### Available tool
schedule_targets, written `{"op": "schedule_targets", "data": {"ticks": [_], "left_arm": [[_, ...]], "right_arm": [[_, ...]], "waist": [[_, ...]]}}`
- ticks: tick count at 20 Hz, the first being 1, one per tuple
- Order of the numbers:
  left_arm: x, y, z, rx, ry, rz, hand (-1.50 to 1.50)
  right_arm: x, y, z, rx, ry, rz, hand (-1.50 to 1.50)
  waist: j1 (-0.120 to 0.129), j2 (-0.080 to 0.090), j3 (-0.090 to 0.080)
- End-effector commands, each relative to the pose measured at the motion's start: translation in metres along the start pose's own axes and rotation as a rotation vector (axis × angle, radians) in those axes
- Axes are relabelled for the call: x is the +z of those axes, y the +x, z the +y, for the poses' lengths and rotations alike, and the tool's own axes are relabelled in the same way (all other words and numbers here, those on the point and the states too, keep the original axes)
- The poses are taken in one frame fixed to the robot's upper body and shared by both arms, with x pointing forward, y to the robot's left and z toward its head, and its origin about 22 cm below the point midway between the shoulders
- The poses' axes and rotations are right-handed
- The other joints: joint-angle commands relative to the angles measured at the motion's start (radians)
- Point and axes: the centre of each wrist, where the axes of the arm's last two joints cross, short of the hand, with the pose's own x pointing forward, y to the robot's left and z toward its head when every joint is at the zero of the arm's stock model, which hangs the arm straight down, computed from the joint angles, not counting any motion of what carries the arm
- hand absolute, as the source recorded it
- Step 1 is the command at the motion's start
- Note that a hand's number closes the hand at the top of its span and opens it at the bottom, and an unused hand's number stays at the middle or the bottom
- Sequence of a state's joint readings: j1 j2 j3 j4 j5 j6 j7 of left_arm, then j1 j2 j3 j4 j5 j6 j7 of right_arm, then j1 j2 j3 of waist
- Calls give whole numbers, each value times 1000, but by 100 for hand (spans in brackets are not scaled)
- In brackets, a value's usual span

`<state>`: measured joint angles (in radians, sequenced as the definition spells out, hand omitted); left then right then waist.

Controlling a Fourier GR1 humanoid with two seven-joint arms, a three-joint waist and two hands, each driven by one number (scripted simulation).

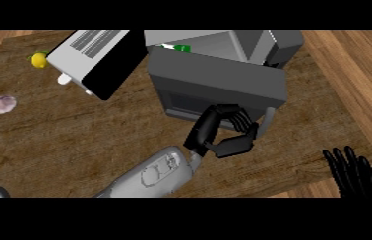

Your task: Pick up the milk, place it into the microwave and close the microwave

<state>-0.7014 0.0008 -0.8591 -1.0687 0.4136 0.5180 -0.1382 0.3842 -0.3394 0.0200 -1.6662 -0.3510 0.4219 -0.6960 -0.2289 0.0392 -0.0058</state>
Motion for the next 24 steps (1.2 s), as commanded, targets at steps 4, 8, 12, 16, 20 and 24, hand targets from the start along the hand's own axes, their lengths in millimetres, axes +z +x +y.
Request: {"op": "schedule_targets", "data": {"ticks": [4,8,12,16,20,24], "left_arm": [[-28,14,20,83,125,-38,150],[-40,16,30,90,158,-58,150],[-53,23,38,94,185,-77,150],[-64,29,45,98,209,-89,150],[-68,28,50,110,228,-93,150],[-67,25,50,118,237,-99,150]], "right_arm": [[-11,16,7,-62,99,-33,-150],[-12,19,10,-76,112,-27,-150],[-15,26,11,-90,107,-41,-150],[-17,30,11,-99,124,-34,-150],[-18,37,10,-106,149,-32,-150],[-21,45,11,-127,175,-36,-150]], "waist": [[-53,19,-3],[-76,31,-1],[-104,36,0],[-121,43,3],[-127,45,4],[-135,44,2]]}}
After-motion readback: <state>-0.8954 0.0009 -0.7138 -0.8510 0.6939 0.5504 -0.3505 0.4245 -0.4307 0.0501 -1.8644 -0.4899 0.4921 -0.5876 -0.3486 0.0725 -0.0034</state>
